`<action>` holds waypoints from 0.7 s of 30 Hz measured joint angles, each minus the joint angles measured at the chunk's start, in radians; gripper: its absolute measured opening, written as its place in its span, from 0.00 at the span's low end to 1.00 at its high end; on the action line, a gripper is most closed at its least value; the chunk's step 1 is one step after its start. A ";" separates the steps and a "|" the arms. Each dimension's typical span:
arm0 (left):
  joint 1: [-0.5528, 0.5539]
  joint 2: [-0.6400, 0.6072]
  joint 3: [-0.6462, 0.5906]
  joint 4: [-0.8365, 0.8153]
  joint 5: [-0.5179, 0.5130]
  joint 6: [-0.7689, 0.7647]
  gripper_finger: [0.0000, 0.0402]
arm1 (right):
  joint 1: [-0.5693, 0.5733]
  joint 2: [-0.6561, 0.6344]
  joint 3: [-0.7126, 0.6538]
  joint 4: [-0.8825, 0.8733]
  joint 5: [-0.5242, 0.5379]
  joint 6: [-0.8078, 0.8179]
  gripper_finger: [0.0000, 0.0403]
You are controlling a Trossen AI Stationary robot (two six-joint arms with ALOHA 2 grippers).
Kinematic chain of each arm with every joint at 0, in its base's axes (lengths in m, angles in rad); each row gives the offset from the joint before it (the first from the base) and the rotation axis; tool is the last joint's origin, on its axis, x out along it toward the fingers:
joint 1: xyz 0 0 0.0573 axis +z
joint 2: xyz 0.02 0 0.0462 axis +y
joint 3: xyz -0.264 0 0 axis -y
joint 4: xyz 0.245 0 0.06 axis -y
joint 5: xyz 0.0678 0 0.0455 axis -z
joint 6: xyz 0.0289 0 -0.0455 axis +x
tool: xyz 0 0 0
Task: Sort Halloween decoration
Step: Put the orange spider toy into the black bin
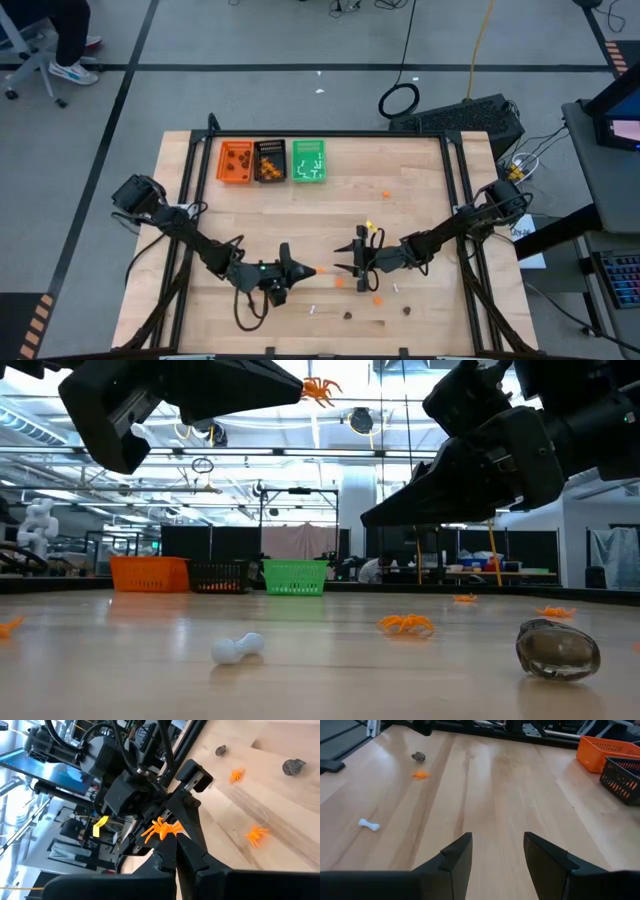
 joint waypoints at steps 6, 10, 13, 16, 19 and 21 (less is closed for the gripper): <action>-0.003 0.000 0.000 0.005 -0.003 -0.003 0.00 | -0.015 0.000 0.000 0.004 -0.002 -0.007 0.40; -0.005 0.000 0.000 0.006 -0.010 -0.004 0.00 | -0.025 0.000 0.000 0.004 -0.002 -0.006 0.40; -0.005 -0.001 0.000 0.011 -0.014 -0.004 0.00 | -0.036 0.000 0.000 0.004 -0.001 -0.003 0.40; -0.002 -0.001 0.000 0.011 -0.017 -0.022 0.00 | -0.047 0.000 0.000 0.004 0.000 0.008 0.40; 0.003 -0.001 0.000 0.011 -0.017 -0.054 0.00 | -0.053 0.000 0.000 0.001 0.000 0.008 0.40; 0.003 -0.001 0.000 0.011 -0.017 -0.056 0.00 | -0.053 0.000 0.000 -0.004 0.000 0.004 0.40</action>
